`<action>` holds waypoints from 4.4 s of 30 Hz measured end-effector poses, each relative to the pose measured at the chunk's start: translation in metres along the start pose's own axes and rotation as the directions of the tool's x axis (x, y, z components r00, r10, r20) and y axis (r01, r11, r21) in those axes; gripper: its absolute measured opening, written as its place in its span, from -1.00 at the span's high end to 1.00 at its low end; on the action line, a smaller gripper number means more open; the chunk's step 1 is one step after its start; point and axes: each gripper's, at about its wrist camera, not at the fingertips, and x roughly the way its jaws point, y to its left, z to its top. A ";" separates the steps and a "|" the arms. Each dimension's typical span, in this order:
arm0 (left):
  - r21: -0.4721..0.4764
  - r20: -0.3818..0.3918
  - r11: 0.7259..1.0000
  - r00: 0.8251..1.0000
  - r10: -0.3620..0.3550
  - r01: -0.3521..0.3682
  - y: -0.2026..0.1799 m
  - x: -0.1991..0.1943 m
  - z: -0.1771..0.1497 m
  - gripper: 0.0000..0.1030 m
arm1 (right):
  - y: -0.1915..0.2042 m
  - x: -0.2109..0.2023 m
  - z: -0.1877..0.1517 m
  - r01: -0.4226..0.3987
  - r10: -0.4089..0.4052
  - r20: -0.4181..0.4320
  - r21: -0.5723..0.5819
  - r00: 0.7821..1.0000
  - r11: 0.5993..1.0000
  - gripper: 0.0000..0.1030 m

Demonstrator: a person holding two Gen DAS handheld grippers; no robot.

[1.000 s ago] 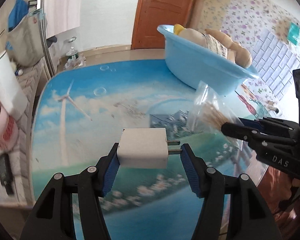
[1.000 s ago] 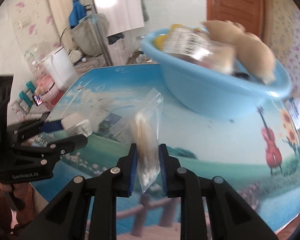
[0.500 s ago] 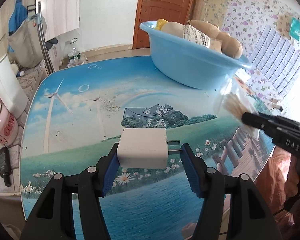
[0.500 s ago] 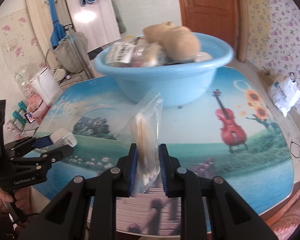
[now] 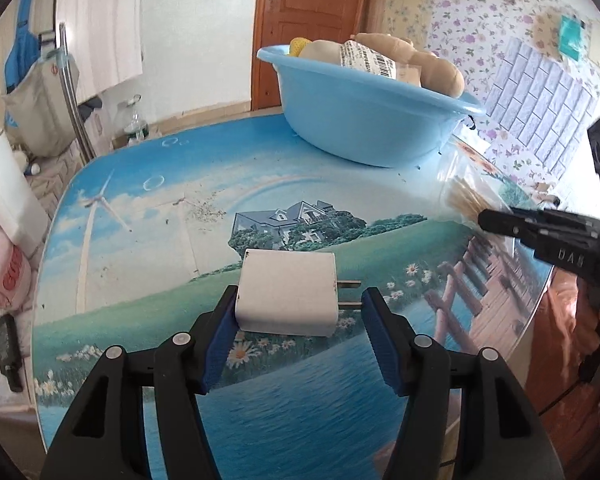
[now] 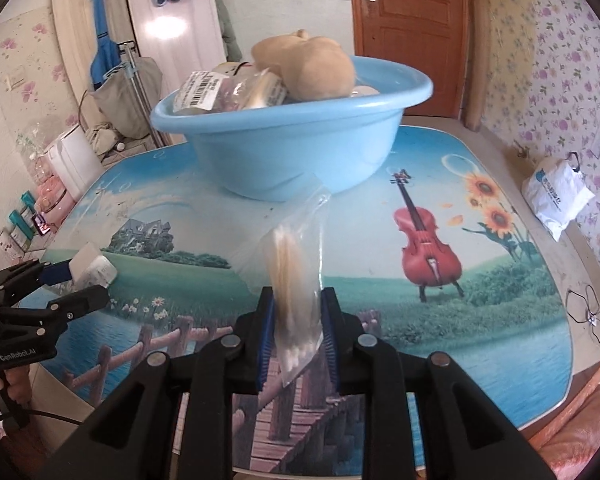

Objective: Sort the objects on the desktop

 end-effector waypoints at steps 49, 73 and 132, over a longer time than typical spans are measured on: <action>-0.012 -0.003 0.994 0.994 0.107 -0.107 0.003 0.003 -0.007 -0.99 | 0.012 0.017 -0.004 0.068 -0.068 0.010 -0.080 0.998 0.994 -0.41; -0.011 -0.003 0.994 0.994 0.107 -0.107 0.003 0.003 -0.008 -0.99 | 0.012 0.017 -0.004 0.069 -0.068 0.010 -0.080 0.998 0.994 -0.44; -0.025 -0.060 0.992 0.991 0.118 -0.120 0.001 0.012 0.005 -0.99 | 0.010 0.015 -0.003 0.073 -0.072 0.015 -0.074 0.997 0.995 -0.43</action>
